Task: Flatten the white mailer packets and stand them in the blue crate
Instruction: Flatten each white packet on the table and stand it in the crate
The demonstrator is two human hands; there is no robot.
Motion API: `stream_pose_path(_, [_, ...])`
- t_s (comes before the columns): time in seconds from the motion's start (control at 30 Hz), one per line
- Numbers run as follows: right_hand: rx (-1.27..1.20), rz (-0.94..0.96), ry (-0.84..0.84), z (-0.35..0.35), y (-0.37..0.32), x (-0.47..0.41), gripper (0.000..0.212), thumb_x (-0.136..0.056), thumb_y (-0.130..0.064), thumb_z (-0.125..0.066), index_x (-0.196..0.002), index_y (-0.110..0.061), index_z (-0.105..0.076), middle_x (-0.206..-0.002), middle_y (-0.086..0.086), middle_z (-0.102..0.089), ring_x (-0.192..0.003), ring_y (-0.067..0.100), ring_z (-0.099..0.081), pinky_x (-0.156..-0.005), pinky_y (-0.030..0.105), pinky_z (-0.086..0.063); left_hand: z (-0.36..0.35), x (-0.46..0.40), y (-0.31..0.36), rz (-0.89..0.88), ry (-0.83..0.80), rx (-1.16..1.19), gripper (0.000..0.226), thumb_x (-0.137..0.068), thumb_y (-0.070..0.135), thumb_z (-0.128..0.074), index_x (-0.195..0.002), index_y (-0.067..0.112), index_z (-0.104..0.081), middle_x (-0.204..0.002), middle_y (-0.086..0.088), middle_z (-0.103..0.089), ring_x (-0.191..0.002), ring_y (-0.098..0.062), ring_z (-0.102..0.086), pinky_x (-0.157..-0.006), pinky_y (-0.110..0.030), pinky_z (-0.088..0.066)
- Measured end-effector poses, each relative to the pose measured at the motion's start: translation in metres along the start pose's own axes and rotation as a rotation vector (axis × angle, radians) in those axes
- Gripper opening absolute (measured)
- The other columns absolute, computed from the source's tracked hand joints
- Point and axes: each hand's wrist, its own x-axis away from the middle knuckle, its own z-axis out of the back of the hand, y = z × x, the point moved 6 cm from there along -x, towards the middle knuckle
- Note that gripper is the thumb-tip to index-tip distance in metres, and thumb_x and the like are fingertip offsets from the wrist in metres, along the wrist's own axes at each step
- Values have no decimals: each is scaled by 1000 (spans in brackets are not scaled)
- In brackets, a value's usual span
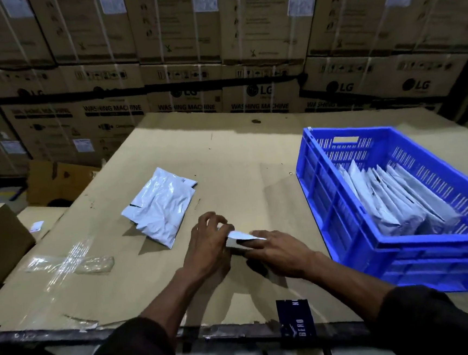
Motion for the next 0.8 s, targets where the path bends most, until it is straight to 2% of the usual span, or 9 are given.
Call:
stream_pose_path(0.07, [-9,-26,41,19,4,-1,32,-89,-12,-50,-117,-20,-64,-138,-3,-57,-110,32,-60,-61,42,-56,12,-11,5,-48,70,-4,41,-74,5,-46,-108,18,-66,-121,-8,-61,-119,-34,-47,-74,-52,-54])
stream_pose_path(0.13, [-4,-54,109,41,9,1,41,-84,-9,-37,-111,-16,-66,-134,-3,-61,-102,31,-65,-54,38,-55,28,-22,12,-66,171,-25,49,-77,-5,-57,-121,16,-61,-136,-16,-56,-126,-43,-49,-88,-59,-51])
stream_pose_path(0.17, [-24,-71,163,51,13,2,45,-81,-10,-34,-112,-15,-66,-131,-2,-62,-95,31,-68,-53,38,-54,36,-27,17,-48,225,-32,55,-81,-3,-62,-133,14,-56,-145,-20,-49,-131,-46,-47,-97,-60,-48])
stream_pose_path(0.23, [-109,-153,251,73,29,6,44,-80,-12,-39,-117,-11,-64,-128,4,-65,-88,34,-71,-56,42,-57,56,-35,31,-18,337,14,65,-90,10,-64,-150,12,-41,-157,-25,-35,-140,-47,-41,-109,-59,-39])
stream_pose_path(0.33, [-175,-299,469,113,64,23,41,-85,-13,-47,-120,-7,-66,-125,10,-68,-98,33,-72,-69,46,-60,73,-52,58,-74,430,84,68,-93,22,-56,-155,10,-32,-159,-24,-29,-144,-47,-36,-115,-58,-33])
stream_pose_path(0.43, [-145,-375,634,154,98,47,34,-83,2,-58,-115,-2,-70,-121,12,-70,-104,29,-71,-81,44,-59,72,-82,97,-142,389,82,61,-94,29,-53,-150,9,-40,-157,-24,-35,-143,-45,-36,-115,-56,-33])
stream_pose_path(0.57, [-63,-475,703,188,144,87,33,-80,-3,-56,-109,-2,-71,-114,14,-73,-98,29,-73,-82,40,-59,63,-133,160,-213,300,70,54,-97,39,-46,-143,9,-51,-152,-21,-44,-141,-42,-38,-114,-55,-35])
stream_pose_path(0.7, [-21,-584,696,192,192,143,37,-75,-3,-51,-106,-1,-72,-107,15,-75,-90,32,-74,-76,41,-60,32,-182,221,-260,156,50,59,-97,45,-35,-135,8,-59,-147,-21,-50,-140,-42,-40,-111,-56,-39])
stream_pose_path(0.8, [2,-683,620,182,233,196,44,-65,16,-61,-104,-1,-73,-103,16,-75,-86,34,-74,-73,37,-59,4,-210,271,-260,9,32,69,-96,50,-22,-142,9,-52,-156,-19,-40,-150,-41,-29,-120,-56,-24])
